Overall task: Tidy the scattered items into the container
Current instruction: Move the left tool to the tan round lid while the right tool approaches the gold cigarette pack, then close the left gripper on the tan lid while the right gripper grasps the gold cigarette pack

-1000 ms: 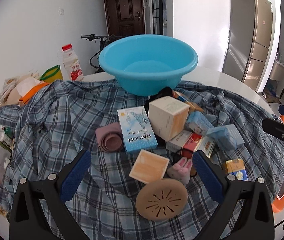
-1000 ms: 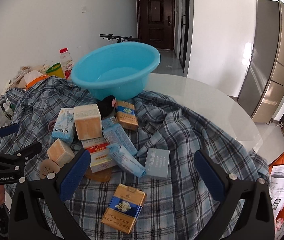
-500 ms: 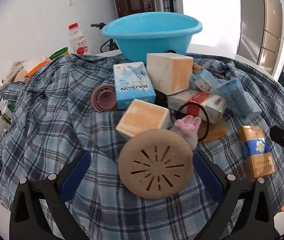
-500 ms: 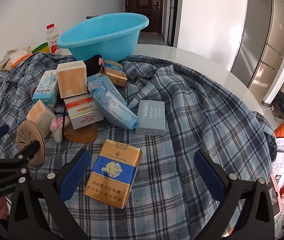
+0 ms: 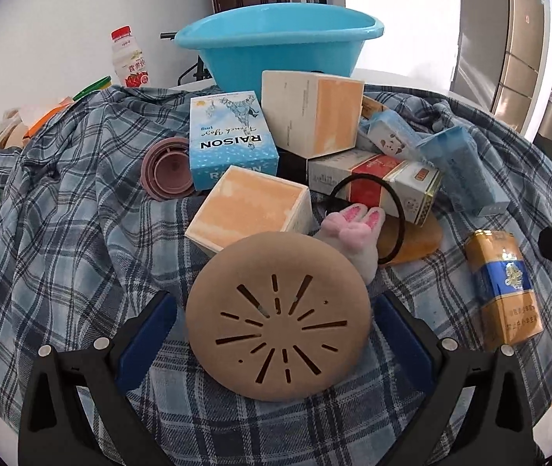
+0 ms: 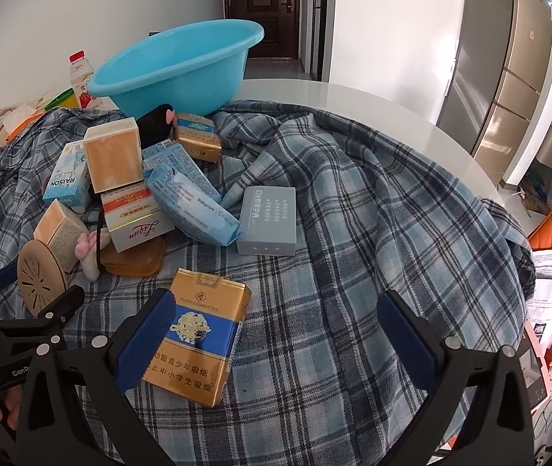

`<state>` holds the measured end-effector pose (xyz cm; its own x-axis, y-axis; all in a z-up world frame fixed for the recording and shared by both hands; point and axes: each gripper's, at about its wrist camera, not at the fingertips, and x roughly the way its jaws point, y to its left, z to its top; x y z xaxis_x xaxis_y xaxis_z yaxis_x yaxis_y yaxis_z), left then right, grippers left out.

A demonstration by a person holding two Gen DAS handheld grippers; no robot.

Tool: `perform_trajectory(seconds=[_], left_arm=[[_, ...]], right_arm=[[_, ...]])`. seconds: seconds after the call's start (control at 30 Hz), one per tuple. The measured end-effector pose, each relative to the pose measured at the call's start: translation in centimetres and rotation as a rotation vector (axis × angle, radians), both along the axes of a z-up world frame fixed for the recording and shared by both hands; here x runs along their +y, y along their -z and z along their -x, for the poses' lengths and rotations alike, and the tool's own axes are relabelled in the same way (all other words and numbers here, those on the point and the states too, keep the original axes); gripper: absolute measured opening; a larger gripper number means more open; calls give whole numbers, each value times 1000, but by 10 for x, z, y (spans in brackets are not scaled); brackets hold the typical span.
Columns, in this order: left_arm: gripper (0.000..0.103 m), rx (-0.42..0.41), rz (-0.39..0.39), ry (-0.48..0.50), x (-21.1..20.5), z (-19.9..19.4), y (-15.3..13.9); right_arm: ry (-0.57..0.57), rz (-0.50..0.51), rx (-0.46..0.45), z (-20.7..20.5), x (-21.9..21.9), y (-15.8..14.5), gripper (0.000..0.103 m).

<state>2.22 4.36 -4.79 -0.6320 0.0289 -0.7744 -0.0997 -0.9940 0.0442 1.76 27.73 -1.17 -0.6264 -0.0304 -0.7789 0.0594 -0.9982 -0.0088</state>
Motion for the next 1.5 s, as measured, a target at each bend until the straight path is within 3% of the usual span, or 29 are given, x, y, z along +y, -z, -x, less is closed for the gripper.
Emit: perform_trajectory(seconds=[0.07, 0.17, 0.33, 0.57, 0.73, 0.93, 1.17, 1.5], left_arm=[[79, 9, -17, 1, -1, -1, -2], [76, 13, 2, 37, 1, -5, -5], [73, 10, -51, 43, -7, -9, -15], [74, 52, -56, 16, -18, -13, -32], [74, 82, -9, -2, -21, -15, -37], [73, 93, -19, 15, -22, -19, -39], [73, 103, 8, 23, -20, -21, -37], [73, 96, -7, 54, -18, -22, -38]], right_arm=[[3, 3, -1, 0, 1, 0, 103], [5, 9, 5, -2, 2, 0, 103], [1, 14, -1, -3, 4, 1, 103], [-31, 25, -26, -7, -4, 8, 103], [-64, 66, -50, -13, -16, 11, 103], [-98, 72, -95, -19, -37, 27, 103], [-79, 48, -112, -12, -43, 41, 103], [-44, 91, -130, -6, -35, 47, 103]])
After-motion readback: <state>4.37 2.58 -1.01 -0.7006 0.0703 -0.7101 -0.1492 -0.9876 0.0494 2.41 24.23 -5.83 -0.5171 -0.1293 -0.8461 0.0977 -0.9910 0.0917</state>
